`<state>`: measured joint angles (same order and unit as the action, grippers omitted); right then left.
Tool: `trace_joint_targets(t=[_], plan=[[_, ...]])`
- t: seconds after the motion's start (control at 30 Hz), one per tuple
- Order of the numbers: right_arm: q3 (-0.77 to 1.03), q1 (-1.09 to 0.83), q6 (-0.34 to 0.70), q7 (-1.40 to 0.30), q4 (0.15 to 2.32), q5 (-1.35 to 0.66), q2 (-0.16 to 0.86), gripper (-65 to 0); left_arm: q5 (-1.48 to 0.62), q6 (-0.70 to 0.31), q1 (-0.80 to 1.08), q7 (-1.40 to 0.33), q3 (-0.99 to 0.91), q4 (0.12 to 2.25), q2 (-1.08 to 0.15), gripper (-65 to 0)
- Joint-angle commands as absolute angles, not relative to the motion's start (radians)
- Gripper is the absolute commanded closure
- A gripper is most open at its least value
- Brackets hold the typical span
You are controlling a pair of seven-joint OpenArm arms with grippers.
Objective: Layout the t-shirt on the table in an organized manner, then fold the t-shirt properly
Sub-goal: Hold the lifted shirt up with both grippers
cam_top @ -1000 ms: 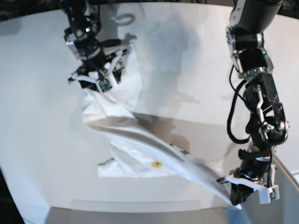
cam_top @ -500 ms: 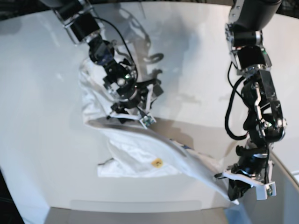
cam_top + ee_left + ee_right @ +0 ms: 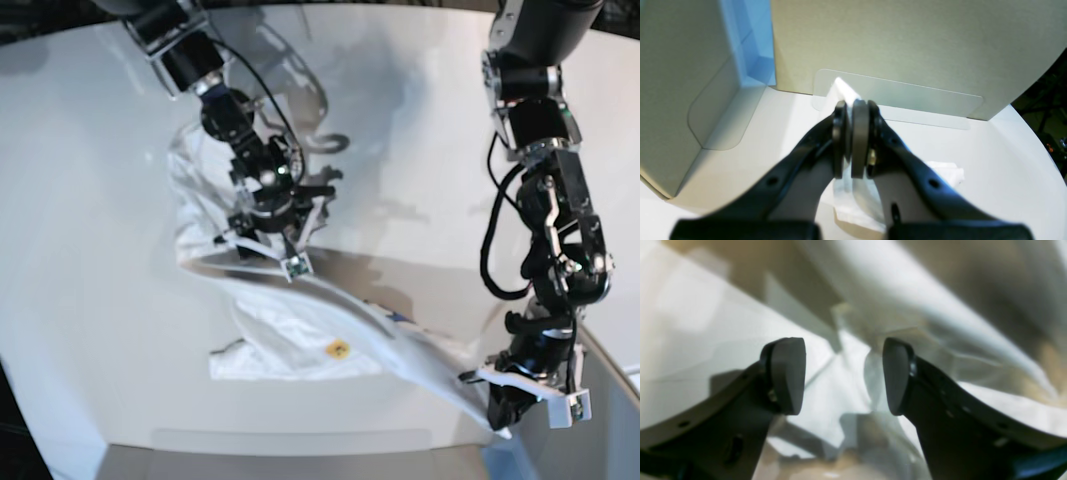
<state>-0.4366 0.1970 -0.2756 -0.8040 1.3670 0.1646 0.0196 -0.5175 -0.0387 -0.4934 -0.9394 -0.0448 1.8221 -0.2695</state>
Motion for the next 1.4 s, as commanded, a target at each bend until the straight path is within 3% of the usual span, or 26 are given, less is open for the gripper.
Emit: trace_joint_targets(t=[0.0, 0.4, 0.47, 0.7, 0.83, 1.1, 1.37], plan=[[-0.435, 0.22, -0.282, -0.792, 1.374, 0.174, 0.016, -36.1, -0.519, -0.041, -0.524, -0.908, -0.05, 1.839, -0.278, -3.1], [-0.435, 0.286, -0.283, -0.791, 1.293, 0.171, 0.027, -35.1, -0.522, -0.041, -0.503, -0.908, -0.047, 1.842, -0.278, -3.1], [-0.435, 0.288, -0.283, -0.791, 1.293, 0.173, 0.027, -30.8, -0.522, -0.041, -0.501, -0.908, -0.05, 1.842, -0.278, -3.1], [-0.435, 0.286, -0.286, -0.791, 1.294, 0.174, 0.027, -5.9, -0.522, -0.041, -0.49, -0.908, -0.051, 1.842, -0.278, -3.1], [-0.435, 0.286, -0.286, -0.791, 1.3, 0.174, 0.025, 0.0, -0.521, -0.041, -0.49, -0.908, -0.047, 1.842, -0.278, -3.1], [-0.438, 0.251, -0.286, -0.792, 1.388, 0.174, 0.024, -1.6, -0.519, -0.041, -0.49, -0.908, -0.045, 1.839, -0.278, -3.1], [-0.435, 0.259, -0.282, -0.792, 1.386, 0.174, 0.024, -21.6, -0.521, -0.042, -0.489, -0.908, -0.045, 1.839, -0.278, -3.1]])
